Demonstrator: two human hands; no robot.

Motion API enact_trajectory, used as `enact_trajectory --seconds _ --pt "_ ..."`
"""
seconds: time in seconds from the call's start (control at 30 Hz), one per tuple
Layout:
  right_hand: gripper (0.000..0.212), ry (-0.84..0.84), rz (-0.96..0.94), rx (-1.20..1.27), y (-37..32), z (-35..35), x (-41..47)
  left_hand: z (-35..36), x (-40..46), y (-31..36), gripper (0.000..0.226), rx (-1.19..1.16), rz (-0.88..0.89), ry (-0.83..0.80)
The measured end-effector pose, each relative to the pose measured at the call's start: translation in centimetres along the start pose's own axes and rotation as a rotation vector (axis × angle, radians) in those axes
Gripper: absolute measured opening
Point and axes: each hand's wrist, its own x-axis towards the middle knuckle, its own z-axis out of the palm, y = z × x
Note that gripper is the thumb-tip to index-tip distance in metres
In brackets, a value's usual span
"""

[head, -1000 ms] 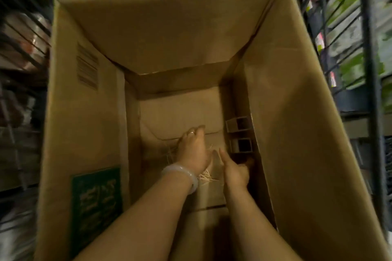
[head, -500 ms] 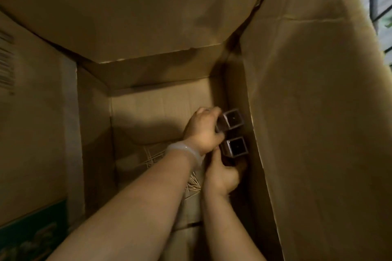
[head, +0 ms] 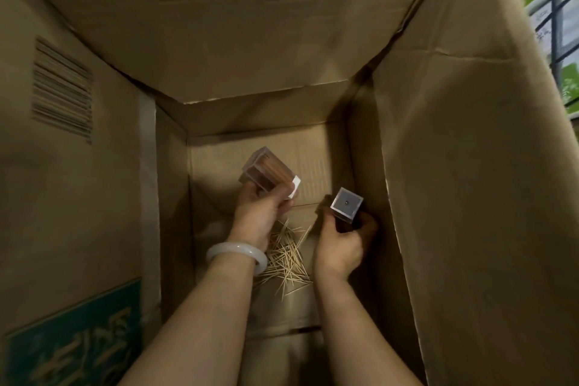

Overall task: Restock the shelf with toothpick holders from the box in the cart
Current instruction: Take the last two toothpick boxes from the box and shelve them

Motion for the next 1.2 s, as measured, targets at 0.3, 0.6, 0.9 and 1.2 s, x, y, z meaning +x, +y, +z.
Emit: enact_trajectory --seconds 0.3,0.6,0.9,1.2 --pt "0.073 -0.123 -0.077 -0.043 -0.9 0.0 0.6 0.1 -0.6 -1.1 0.039 -0.047 -0.047 0.118" --pt "0.045 -0.344 0.005 0.197 -2.1 -3.5 -3.8 0.4 -4.0 0.3 0.033 0.1 0.068 0.336" --pt "0.042 -0.582 -0.045 0.351 -6.6 -8.3 -7.0 -0.1 -12.3 4.5 0.021 0.28 0.19 0.265" --pt "0.041 -0.88 -0.33 0.281 -10.8 -16.6 -11.4 -0.5 -22.9 9.1 0.025 0.464 0.368 0.05"
